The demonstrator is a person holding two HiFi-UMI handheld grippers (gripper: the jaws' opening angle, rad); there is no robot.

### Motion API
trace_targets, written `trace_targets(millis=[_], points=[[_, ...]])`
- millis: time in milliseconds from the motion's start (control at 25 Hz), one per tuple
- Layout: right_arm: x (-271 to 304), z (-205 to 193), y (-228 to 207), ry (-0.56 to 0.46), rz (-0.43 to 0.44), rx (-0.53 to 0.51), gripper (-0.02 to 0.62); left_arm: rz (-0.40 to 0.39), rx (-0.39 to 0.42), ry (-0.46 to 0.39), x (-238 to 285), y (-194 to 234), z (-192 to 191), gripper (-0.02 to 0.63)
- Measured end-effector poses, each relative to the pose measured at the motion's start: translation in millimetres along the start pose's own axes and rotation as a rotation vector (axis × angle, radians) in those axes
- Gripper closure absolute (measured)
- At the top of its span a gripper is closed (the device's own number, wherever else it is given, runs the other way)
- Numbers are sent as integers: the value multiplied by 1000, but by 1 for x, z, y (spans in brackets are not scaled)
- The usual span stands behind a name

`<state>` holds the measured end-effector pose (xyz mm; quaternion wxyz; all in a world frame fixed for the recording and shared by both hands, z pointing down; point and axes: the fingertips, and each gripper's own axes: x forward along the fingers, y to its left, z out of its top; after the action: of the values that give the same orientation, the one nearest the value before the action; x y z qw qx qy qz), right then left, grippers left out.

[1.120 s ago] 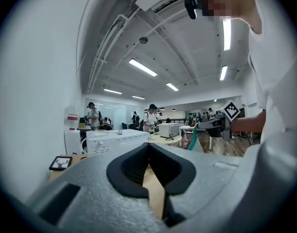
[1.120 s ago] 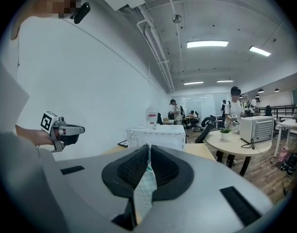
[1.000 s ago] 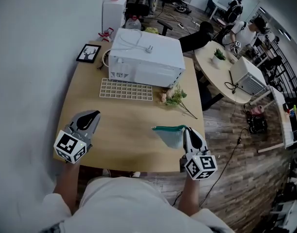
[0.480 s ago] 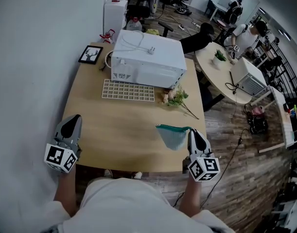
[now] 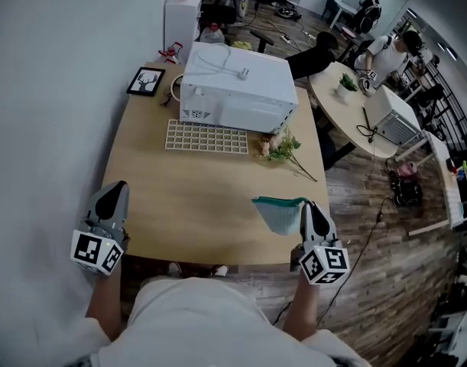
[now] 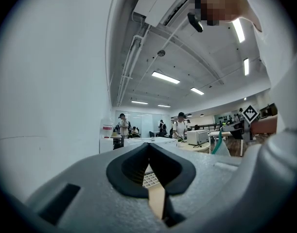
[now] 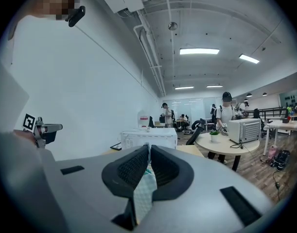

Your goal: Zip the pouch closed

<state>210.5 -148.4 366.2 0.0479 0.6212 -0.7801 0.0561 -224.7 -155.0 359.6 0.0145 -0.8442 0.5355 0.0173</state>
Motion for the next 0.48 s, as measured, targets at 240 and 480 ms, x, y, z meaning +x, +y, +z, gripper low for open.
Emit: trace_targets(millis=[240,480], points=[[-4,-6,14,9,-9,5,572,-21,-6,-9,-7,2,0,591],[-5,-6,26,1,-38,-23,575,-52,-4,-10,-5,4,-1,592]])
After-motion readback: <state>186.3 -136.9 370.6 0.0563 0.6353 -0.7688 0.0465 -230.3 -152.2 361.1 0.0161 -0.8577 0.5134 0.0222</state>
